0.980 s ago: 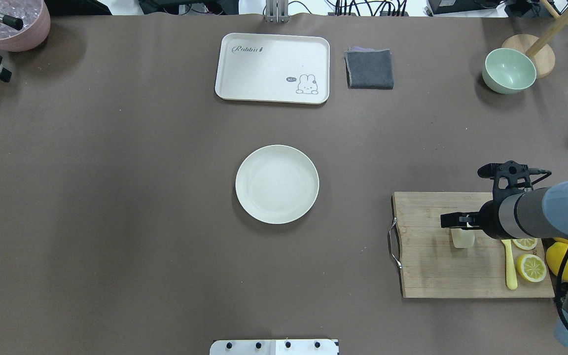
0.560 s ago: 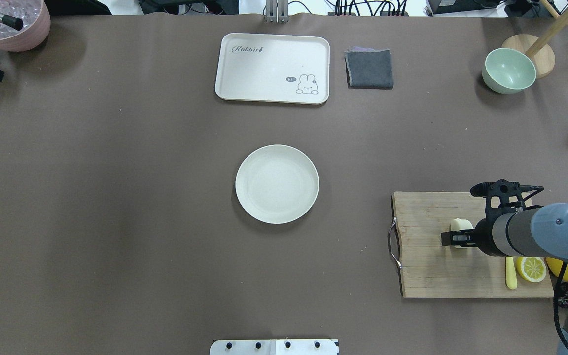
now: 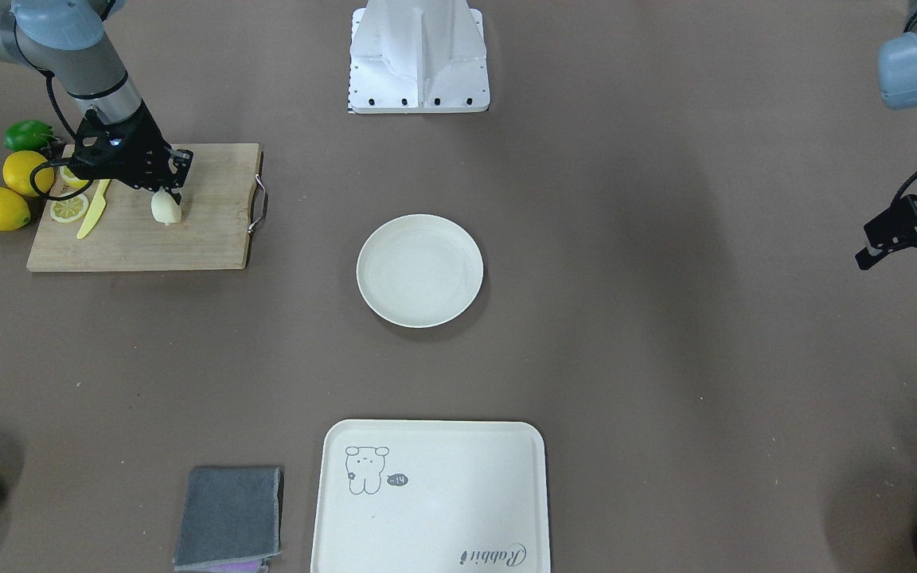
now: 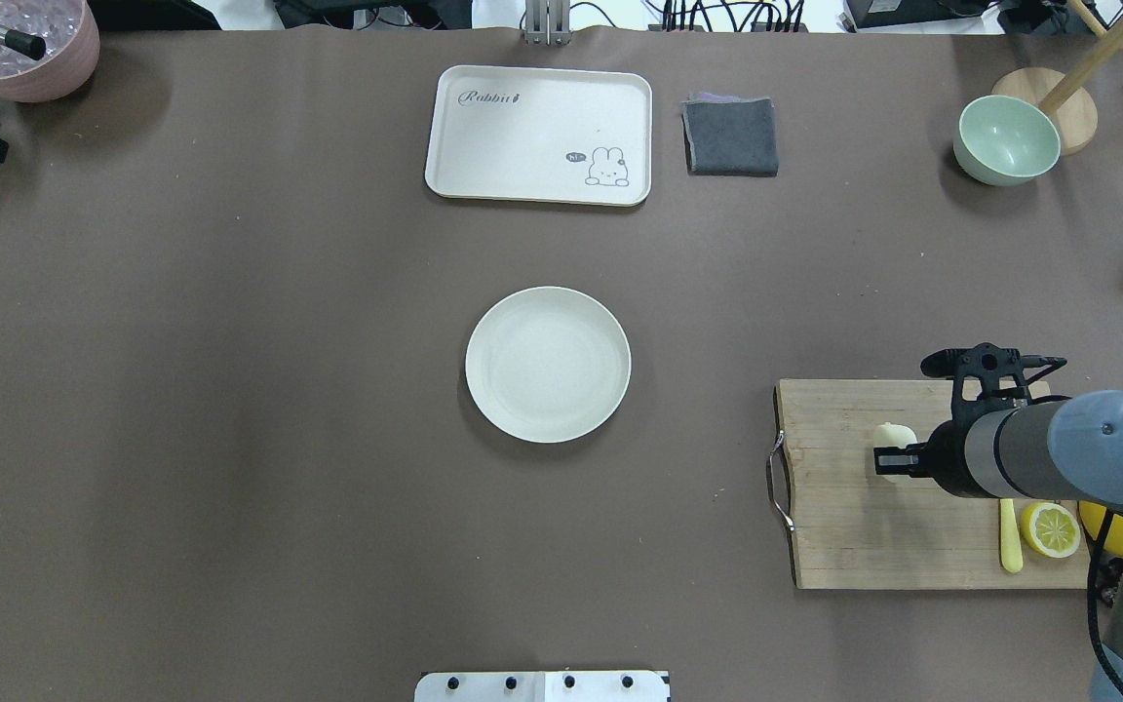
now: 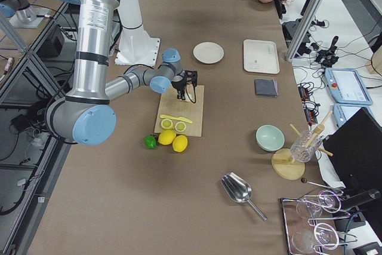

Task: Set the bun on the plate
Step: 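Grasp the pale bun on the cutting board with the right gripper, then carry the bun with the right gripper over the white plate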

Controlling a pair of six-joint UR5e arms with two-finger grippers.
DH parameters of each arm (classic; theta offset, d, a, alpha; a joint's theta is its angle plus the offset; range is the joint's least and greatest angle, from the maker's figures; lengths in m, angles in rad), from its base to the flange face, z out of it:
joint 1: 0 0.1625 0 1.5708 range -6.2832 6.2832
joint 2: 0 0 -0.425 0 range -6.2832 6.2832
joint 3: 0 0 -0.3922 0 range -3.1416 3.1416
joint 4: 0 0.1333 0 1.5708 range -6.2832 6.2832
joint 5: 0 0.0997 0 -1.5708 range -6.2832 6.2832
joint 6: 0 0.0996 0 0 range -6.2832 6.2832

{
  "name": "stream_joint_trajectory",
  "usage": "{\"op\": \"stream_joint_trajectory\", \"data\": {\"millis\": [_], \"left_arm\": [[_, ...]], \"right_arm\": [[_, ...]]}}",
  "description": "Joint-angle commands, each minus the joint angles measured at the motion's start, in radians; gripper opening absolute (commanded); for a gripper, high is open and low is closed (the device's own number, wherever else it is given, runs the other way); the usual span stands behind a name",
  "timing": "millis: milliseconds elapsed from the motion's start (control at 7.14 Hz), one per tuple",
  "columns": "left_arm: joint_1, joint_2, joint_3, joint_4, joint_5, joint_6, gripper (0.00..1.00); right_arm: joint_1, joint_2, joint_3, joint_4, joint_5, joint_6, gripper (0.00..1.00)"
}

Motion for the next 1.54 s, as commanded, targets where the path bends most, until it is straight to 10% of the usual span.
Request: {"op": "stream_joint_trajectory", "data": {"millis": [0,280,700,980,1400], "left_arm": [[0.000,0.000,0.004,0.000,-0.006,0.000,0.98],[0.000,0.002,0.008,0.002,-0.006,0.000,0.98],[0.000,0.018,0.006,-0.002,-0.009,0.000,0.98],[0.000,0.020,0.006,-0.005,-0.009,0.000,0.98],[0.000,0.021,0.006,-0.005,-0.009,0.000,0.98]], "right_arm": [[0.007,0.188,-0.011,-0.152,-0.005,0.010,0.22],[-0.007,0.535,-0.102,-0.399,-0.013,0.144,0.23],[-0.040,0.922,-0.470,-0.411,-0.077,0.261,0.34],[-0.059,0.949,-0.505,-0.411,-0.109,0.260,0.91],[-0.066,0.944,-0.496,-0.411,-0.113,0.254,0.99]]}}
